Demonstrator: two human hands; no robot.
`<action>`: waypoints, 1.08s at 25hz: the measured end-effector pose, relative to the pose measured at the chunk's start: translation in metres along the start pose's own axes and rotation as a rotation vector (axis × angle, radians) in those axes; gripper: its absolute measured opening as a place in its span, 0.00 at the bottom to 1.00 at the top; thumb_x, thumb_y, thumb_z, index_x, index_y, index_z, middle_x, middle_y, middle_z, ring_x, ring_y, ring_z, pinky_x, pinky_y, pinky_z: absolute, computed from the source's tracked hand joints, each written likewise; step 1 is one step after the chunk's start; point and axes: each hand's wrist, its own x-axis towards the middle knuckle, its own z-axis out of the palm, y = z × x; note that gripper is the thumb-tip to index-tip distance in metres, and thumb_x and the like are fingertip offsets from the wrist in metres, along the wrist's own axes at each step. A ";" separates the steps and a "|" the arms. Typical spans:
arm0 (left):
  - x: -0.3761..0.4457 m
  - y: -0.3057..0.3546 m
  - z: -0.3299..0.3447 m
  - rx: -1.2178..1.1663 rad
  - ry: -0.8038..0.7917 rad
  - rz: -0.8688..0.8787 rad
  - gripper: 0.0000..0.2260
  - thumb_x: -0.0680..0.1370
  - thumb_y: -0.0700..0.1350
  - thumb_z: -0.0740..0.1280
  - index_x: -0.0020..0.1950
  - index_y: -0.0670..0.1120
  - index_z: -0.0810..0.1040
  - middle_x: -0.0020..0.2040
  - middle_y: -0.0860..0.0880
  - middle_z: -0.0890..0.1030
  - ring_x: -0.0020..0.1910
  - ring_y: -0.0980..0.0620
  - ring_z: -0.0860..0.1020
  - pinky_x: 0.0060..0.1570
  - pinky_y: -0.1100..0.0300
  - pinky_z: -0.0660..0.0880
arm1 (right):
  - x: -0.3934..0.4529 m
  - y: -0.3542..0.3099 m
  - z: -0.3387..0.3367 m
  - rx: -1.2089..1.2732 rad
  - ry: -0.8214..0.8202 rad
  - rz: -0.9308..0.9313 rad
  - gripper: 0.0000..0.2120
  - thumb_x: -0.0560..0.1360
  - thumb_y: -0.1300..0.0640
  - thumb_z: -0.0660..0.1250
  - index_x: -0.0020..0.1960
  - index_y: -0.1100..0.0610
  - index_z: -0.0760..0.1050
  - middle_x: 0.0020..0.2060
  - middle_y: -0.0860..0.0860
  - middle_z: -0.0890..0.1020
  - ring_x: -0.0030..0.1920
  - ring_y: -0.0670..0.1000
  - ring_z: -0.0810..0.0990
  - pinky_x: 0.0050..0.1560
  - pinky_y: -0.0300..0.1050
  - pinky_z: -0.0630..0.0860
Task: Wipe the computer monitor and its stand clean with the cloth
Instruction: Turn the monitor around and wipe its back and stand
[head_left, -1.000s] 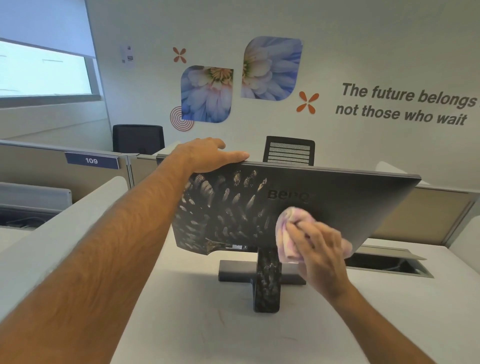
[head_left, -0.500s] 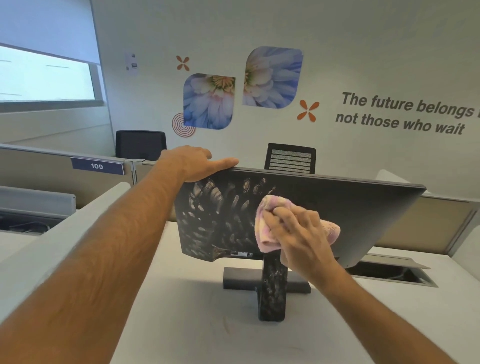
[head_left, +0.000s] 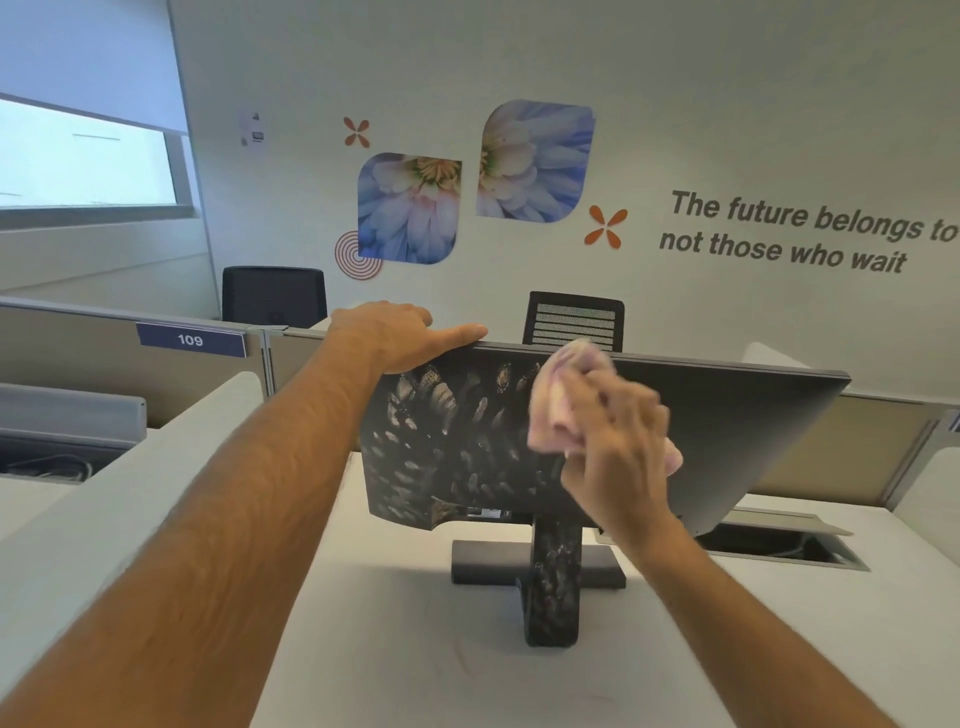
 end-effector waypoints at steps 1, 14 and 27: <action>0.000 0.000 0.001 0.001 -0.004 0.004 0.54 0.60 0.85 0.38 0.68 0.53 0.74 0.66 0.48 0.78 0.63 0.44 0.75 0.65 0.39 0.68 | 0.009 -0.002 -0.002 0.012 0.056 0.124 0.35 0.63 0.62 0.79 0.69 0.61 0.75 0.63 0.59 0.78 0.59 0.58 0.71 0.53 0.54 0.72; 0.004 -0.003 0.004 -0.005 0.009 0.013 0.56 0.57 0.86 0.37 0.67 0.53 0.75 0.66 0.47 0.78 0.62 0.43 0.76 0.65 0.37 0.68 | 0.017 -0.023 0.007 -0.066 -0.037 -0.086 0.35 0.63 0.59 0.79 0.69 0.58 0.75 0.62 0.57 0.78 0.58 0.58 0.73 0.50 0.55 0.73; 0.004 -0.004 0.005 -0.007 0.022 0.021 0.57 0.56 0.87 0.36 0.66 0.53 0.75 0.66 0.46 0.78 0.62 0.42 0.76 0.65 0.37 0.68 | 0.017 -0.039 0.007 -0.124 -0.223 -0.389 0.36 0.63 0.60 0.78 0.70 0.56 0.74 0.62 0.55 0.77 0.58 0.58 0.72 0.48 0.56 0.72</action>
